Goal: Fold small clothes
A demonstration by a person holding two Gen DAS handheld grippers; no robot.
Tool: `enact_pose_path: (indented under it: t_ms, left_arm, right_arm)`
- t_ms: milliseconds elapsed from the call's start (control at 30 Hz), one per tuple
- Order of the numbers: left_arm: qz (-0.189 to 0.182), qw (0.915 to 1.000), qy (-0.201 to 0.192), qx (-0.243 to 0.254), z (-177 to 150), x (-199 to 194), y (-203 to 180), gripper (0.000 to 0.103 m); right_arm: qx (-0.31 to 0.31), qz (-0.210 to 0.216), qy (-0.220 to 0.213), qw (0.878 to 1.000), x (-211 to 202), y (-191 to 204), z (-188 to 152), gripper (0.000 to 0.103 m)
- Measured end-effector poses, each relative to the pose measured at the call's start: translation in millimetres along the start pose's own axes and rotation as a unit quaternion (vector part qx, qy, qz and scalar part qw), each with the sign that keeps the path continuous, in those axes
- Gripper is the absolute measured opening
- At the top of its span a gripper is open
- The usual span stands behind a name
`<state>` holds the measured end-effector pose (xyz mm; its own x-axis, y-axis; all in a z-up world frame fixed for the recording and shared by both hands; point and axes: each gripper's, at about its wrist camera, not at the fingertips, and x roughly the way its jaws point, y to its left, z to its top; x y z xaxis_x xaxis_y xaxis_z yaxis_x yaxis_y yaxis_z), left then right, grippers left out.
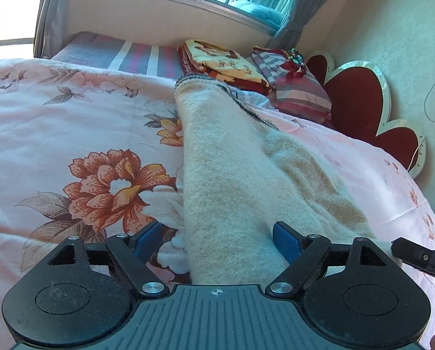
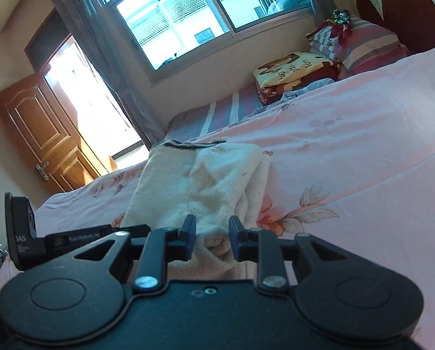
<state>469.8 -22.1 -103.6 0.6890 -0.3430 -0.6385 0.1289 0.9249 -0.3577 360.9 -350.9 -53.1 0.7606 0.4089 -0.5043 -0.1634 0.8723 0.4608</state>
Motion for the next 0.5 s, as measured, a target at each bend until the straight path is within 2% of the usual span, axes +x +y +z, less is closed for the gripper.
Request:
enact_pose_path:
  t_ms: [67, 133, 200, 267, 300, 367, 433, 500]
  left_arm:
    - [-0.017, 0.9998, -0.009, -0.012, -6.0, -15.1, 1.7, 0.084]
    - [-0.027, 0.9993, -0.006, -0.024, -14.2, -22.1, 3.1, 0.084]
    - [-0.002, 0.9999, 0.005, -0.015, -23.8, -20.4, 2.7, 0.084]
    - [-0.005, 0.9992, -0.002, -0.040, -28.5, -25.4, 8.2, 0.084]
    - [-0.006, 0.9990, -0.009, -0.042, -29.6, -29.3, 9.3, 0.083]
    - [0.010, 0.9998, -0.006, -0.018, -33.1, -31.8, 9.2, 0.084]
    - [0.008, 0.9999, 0.007, -0.010, -38.2, -27.5, 12.5, 0.084]
    - [0.005, 1.0000, 0.007, -0.002, -39.8, -24.9, 12.7, 0.085]
  right_arm:
    - [0.019, 0.000, 0.005, 1.000, 1.5, -3.9, -0.3, 0.045]
    - [0.036, -0.006, 0.020, 0.999, 10.2, -7.6, 1.5, 0.047]
    - [0.070, 0.015, 0.043, 0.997, 23.0, -13.5, -0.4, 0.021]
    - [0.111, 0.050, 0.040, 0.992, 23.8, -16.0, -4.5, 0.018]
    - [0.108, 0.062, 0.030, 0.992, 20.5, -12.5, -4.7, 0.018]
    - [0.096, 0.044, 0.031, 0.994, 19.7, -10.1, -9.7, 0.017]
    - [0.108, -0.004, 0.067, 0.992, 31.8, -25.0, -22.8, 0.017]
    - [0.129, 0.009, 0.070, 0.989, 34.3, -39.3, -32.2, 0.016]
